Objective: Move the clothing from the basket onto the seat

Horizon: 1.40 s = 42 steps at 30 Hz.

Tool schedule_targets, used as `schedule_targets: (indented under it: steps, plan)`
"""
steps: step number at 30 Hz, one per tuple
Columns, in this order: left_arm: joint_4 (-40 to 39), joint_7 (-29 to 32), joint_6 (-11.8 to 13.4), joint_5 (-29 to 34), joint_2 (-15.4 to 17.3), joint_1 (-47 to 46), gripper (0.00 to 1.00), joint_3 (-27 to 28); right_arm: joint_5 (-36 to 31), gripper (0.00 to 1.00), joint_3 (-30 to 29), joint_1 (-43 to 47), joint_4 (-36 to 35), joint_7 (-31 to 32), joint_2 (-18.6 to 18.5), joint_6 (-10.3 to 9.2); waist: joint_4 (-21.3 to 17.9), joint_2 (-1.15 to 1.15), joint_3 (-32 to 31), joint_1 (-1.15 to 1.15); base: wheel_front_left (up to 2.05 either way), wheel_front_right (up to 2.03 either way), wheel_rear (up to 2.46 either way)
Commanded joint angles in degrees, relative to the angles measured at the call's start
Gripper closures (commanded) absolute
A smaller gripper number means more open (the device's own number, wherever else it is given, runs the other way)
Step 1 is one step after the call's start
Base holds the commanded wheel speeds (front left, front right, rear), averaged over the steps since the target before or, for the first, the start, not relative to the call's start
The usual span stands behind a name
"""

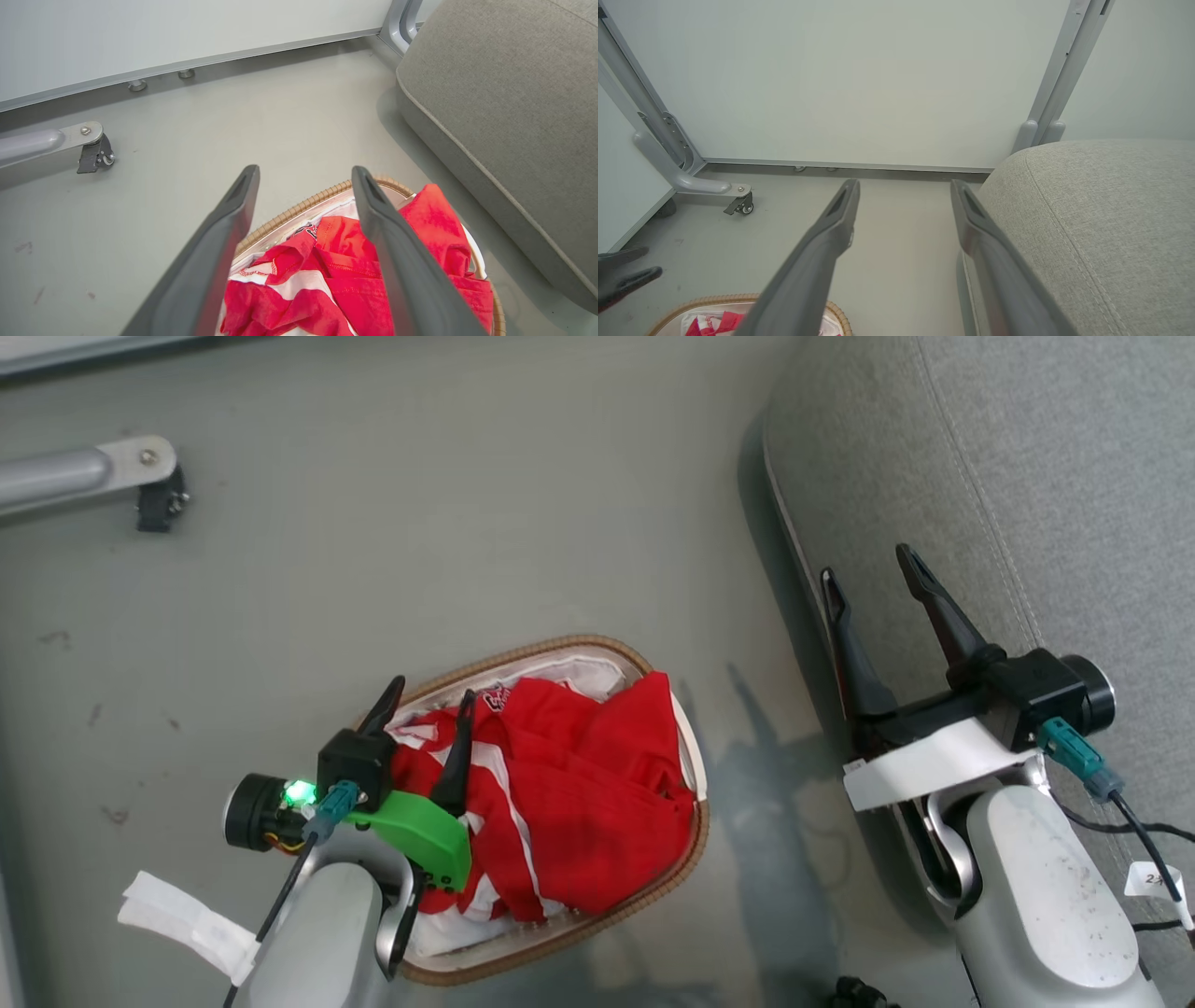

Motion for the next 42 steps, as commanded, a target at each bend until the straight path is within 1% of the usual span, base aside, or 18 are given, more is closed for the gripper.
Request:
schedule_targets:
  steps: [1,4,13,21,27,30,33,41,42]
  plan:
    - [0.9,0.0,-0.2,0.1,1.0,-1.8,0.00,-0.6,0.5,0.00,0.4,-1.3,-0.5,-0.3,0.0,-0.04,-3.2,0.00,4.3,-0.01,0.00,0.00,0.00]
    - [3.2,0.0,-0.2,0.2,1.4,-3.1,0.00,-1.9,1.0,0.00,1.0,-2.2,-1.1,-0.3,0.0,-0.04,-4.3,0.00,6.2,-0.01,0.00,0.00,0.00]
    - [13.3,0.0,-0.2,-1.1,3.1,-7.8,0.00,-4.6,3.2,0.00,2.5,-4.1,-2.0,-0.3,0.0,-0.04,-7.0,0.00,11.9,-0.01,0.00,0.00,0.00]
    - [21.0,0.0,0.1,0.8,4.4,-12.1,0.00,-5.5,4.6,0.00,2.7,-5.1,-2.9,-0.3,0.0,-0.04,-8.6,0.00,17.2,-0.01,0.00,0.00,0.00]
    - [24.7,0.0,0.5,1.8,5.4,-15.3,0.00,-6.0,5.3,0.00,2.9,-5.6,-3.3,-0.3,0.0,-0.04,-9.3,0.00,20.5,-0.01,0.00,0.00,0.00]
    - [26.4,0.0,0.9,2.3,5.7,-16.5,0.00,-6.3,5.5,0.00,2.9,-5.8,-2.9,-0.3,0.0,-0.04,-9.5,0.00,21.5,-0.01,0.00,0.00,0.00]
    - [29.2,0.0,0.8,2.4,5.9,-17.4,0.00,-6.8,5.7,0.00,3.2,-5.8,-2.7,-0.3,0.0,-0.04,-9.5,0.00,22.2,-0.01,0.00,0.00,0.00]
    - [34.5,0.0,0.3,1.6,4.6,-18.9,0.01,-8.3,6.0,0.00,3.7,-5.9,-2.0,-0.3,0.0,-0.04,-9.4,0.00,22.4,-0.01,0.00,0.00,0.00]
    - [34.7,0.0,0.2,1.7,4.5,-18.9,0.50,-8.7,6.0,0.00,3.7,-5.9,-1.9,-0.3,0.0,-0.04,-9.4,0.00,22.2,-0.01,0.00,0.00,0.00]
